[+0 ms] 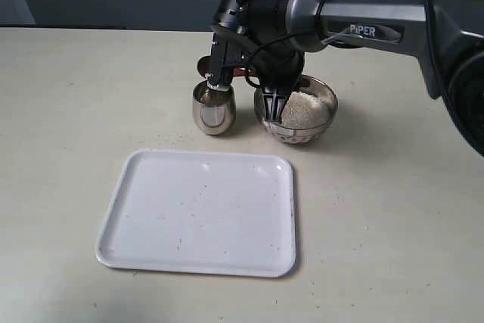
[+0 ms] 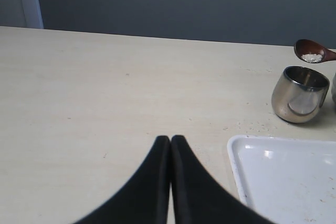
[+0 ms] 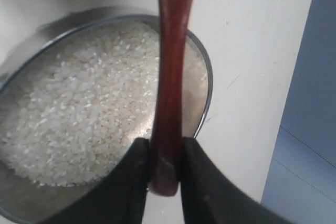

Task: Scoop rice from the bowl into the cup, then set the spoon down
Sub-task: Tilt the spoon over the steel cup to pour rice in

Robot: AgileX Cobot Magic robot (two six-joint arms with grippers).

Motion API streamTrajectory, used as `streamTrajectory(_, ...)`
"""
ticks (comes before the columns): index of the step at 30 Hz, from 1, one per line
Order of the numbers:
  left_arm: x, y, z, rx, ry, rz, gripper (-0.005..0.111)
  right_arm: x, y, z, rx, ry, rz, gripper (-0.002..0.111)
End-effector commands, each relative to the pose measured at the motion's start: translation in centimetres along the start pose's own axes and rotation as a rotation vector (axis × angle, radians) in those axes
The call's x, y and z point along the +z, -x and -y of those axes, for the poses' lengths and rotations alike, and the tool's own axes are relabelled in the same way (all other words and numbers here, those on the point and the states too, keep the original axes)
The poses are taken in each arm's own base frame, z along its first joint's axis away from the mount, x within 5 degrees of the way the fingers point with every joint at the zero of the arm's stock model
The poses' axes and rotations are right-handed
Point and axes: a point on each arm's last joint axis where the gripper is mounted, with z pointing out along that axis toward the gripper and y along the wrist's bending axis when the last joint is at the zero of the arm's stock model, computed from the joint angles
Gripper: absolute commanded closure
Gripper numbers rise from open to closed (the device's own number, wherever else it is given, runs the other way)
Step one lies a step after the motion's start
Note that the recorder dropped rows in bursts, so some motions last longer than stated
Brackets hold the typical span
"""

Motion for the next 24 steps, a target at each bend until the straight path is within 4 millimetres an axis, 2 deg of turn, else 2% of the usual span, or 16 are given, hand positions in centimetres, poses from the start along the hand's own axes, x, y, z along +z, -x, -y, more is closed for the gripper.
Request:
streamTrajectory(1,-0.04,0.2,0.03,0.001,-0.003,0.011,0.106,-0.25,-0.1,0.36,0.006,-0.016,0.003,0.109)
streamTrajectory(24,-0.04,0.2,0.04,-0.001,-0.003,0.011,0.106,-0.32,-0.32,0.81,0.025,-0.072,-0.024,0.109)
